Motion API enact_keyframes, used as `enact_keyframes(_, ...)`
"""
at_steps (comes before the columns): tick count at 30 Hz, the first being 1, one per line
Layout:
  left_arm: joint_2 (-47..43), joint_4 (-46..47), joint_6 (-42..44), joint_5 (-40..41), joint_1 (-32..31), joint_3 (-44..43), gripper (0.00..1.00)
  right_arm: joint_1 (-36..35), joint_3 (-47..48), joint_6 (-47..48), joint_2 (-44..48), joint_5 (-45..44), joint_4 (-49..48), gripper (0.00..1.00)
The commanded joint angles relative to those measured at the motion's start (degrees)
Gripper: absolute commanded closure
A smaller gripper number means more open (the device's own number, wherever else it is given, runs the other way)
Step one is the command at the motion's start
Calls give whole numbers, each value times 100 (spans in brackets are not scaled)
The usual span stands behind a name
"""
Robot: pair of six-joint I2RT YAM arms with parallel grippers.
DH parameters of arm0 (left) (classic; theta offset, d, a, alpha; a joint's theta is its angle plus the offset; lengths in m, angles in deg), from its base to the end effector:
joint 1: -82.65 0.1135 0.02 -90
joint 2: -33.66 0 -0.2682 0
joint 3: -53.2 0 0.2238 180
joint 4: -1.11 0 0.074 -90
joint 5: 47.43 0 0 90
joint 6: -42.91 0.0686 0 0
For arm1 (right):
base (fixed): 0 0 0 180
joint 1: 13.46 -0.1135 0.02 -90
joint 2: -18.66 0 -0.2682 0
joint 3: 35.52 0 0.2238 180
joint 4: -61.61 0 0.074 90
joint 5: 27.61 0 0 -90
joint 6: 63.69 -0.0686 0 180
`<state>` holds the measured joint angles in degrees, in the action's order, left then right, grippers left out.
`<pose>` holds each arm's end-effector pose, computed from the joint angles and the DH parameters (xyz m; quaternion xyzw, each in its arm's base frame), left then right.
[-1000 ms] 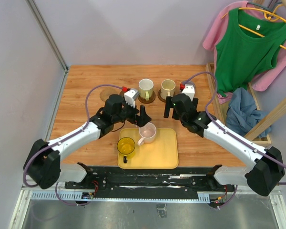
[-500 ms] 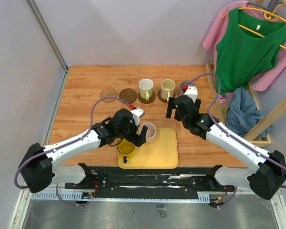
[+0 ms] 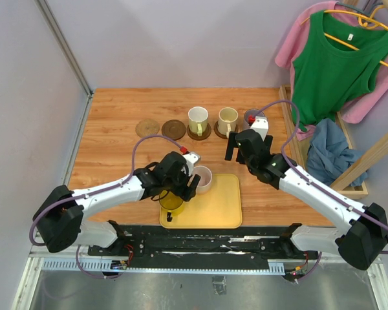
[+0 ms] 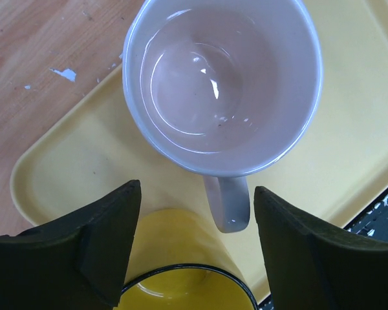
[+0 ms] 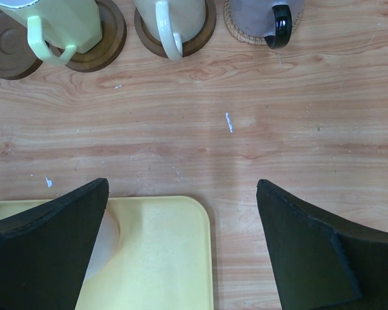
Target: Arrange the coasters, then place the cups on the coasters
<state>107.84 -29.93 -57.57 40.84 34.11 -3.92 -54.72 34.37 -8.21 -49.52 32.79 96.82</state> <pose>0.1680 -0.1933 0.1998 0.3096 0.8810 -0.1884 0.3042 0.2144 0.1430 0.2954 0.0706 0.8573 0.1035 0.4993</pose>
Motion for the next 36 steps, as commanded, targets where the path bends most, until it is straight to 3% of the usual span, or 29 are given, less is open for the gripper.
enact_keyframes(1, 132, 421, 105, 23, -85, 96, 28, -66, -74, -103, -58, -48, 70, 2)
enact_keyframes(10, 391, 686, 125, -58, -119, 24, 36, -67, -61, -125, -199, -11, 55, 2)
enact_keyframes(22, 641, 577, 194, -261, -200, -93, 76, -61, -55, -138, -292, 16, 52, 2)
enact_keyframes(36, 167, 736, 265, 504, -244, -471, 84, -67, -167, -125, -76, -135, 74, 2)
